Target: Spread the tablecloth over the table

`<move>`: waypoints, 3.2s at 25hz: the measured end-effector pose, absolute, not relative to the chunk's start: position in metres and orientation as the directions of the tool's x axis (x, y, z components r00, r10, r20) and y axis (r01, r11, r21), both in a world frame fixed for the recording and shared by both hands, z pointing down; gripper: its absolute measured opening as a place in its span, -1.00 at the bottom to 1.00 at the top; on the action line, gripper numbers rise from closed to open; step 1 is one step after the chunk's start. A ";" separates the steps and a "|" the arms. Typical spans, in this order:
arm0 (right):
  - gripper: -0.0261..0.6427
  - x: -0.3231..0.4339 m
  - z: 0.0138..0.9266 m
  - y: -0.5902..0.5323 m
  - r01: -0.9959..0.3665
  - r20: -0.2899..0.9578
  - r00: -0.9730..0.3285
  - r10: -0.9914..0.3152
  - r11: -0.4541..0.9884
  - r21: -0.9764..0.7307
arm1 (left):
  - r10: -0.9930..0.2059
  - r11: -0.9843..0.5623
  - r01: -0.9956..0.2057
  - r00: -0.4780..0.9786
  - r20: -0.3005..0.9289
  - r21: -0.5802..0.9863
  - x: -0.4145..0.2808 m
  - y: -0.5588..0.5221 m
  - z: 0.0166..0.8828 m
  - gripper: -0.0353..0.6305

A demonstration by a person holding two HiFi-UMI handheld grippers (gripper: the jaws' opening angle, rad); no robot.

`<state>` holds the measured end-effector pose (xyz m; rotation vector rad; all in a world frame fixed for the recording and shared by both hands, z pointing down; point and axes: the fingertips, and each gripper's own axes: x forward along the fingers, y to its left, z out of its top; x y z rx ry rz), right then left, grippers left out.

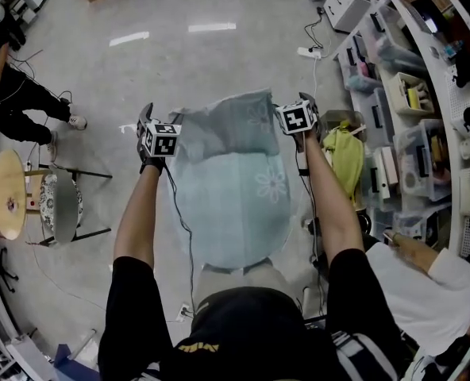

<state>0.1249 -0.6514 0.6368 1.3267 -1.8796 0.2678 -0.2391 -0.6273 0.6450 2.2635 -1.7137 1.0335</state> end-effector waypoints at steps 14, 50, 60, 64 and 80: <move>0.29 0.120 0.652 -0.622 -0.867 0.726 -0.125 -0.676 0.431 0.252 | -0.806 -0.348 -0.902 0.148 0.573 -0.256 -0.234 -0.599 0.654 0.34; -0.92 0.075 0.488 -0.221 -0.946 0.228 -0.184 -0.956 0.235 0.222 | -0.867 -0.489 -0.850 0.499 -0.001 0.195 -0.115 -0.257 0.501 -0.84; -0.92 0.109 0.462 -0.142 -0.914 0.089 -0.349 -0.933 0.359 0.190 | -0.950 -0.313 -0.946 0.310 -0.045 0.080 -0.096 -0.123 0.455 -0.84; -0.92 0.125 0.454 -0.107 -0.919 0.043 -0.352 -0.935 0.354 0.173 | -0.944 -0.322 -0.947 0.323 -0.075 -0.014 -0.064 -0.074 0.443 -0.84; -0.92 0.134 0.437 -0.060 -0.916 -0.019 -0.390 -0.921 0.386 0.105 | -0.963 -0.234 -0.965 0.247 -0.110 -0.114 -0.072 -0.038 0.418 -0.84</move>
